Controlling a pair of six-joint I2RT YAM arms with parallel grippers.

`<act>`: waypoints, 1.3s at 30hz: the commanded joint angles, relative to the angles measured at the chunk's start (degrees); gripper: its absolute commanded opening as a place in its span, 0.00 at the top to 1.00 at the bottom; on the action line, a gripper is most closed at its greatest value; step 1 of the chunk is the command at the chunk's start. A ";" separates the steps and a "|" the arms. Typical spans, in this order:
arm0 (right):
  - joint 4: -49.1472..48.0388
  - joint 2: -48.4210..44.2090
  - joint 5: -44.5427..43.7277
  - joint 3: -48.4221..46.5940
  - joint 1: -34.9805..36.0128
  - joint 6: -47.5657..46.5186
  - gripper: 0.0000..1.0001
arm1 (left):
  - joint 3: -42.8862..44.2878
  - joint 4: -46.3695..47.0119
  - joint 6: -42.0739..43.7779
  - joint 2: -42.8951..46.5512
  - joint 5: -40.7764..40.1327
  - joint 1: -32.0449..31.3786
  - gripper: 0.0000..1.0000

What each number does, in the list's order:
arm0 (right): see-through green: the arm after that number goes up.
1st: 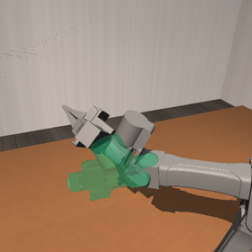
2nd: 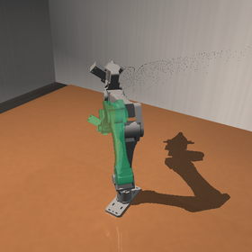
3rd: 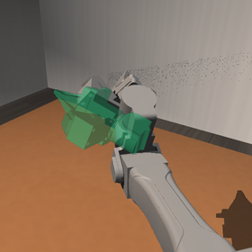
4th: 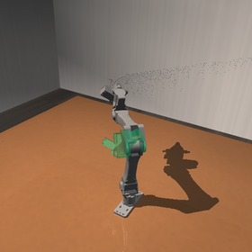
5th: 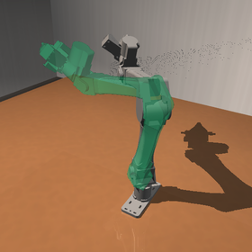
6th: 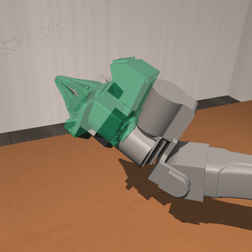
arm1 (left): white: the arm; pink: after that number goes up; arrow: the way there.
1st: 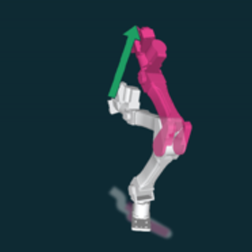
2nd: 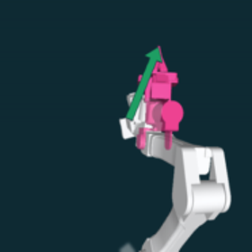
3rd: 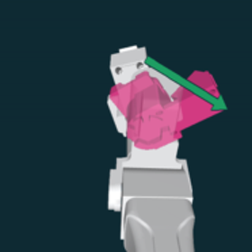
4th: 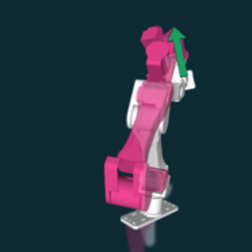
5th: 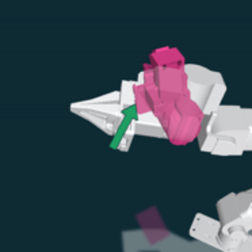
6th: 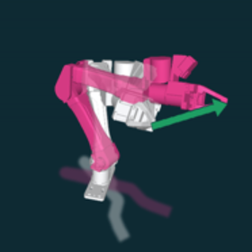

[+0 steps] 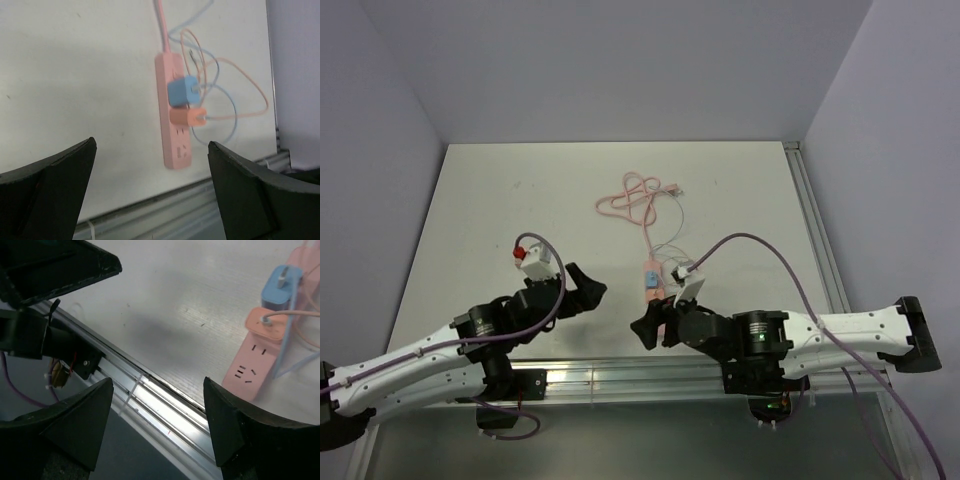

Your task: Insert the plug

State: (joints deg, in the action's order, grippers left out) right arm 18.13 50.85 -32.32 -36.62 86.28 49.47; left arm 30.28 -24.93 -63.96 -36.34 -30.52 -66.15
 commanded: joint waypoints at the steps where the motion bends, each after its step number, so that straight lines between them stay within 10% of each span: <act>1: 9.00 -4.26 -6.17 -4.06 -0.06 1.32 0.21 | 4.69 -0.39 4.98 -3.64 4.75 8.19 0.00; 13: 24.06 -9.45 -10.58 -7.16 -1.91 11.70 0.23 | 22.34 -12.67 5.35 -33.25 18.58 49.33 0.01; 23: 24.49 -9.01 -10.84 -4.78 -1.91 12.40 0.25 | 40.55 -30.09 -5.54 -55.41 16.46 58.68 0.01; 39: 25.64 -15.34 -11.45 -0.65 -1.82 14.42 0.26 | 37.49 -26.68 -18.47 -61.84 18.56 61.84 0.05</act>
State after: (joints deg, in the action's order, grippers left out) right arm 42.44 36.88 -41.17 -37.87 84.60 62.15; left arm 68.55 -52.49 -79.00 -97.89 -13.19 -4.91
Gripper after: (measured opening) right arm 0.742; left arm 0.953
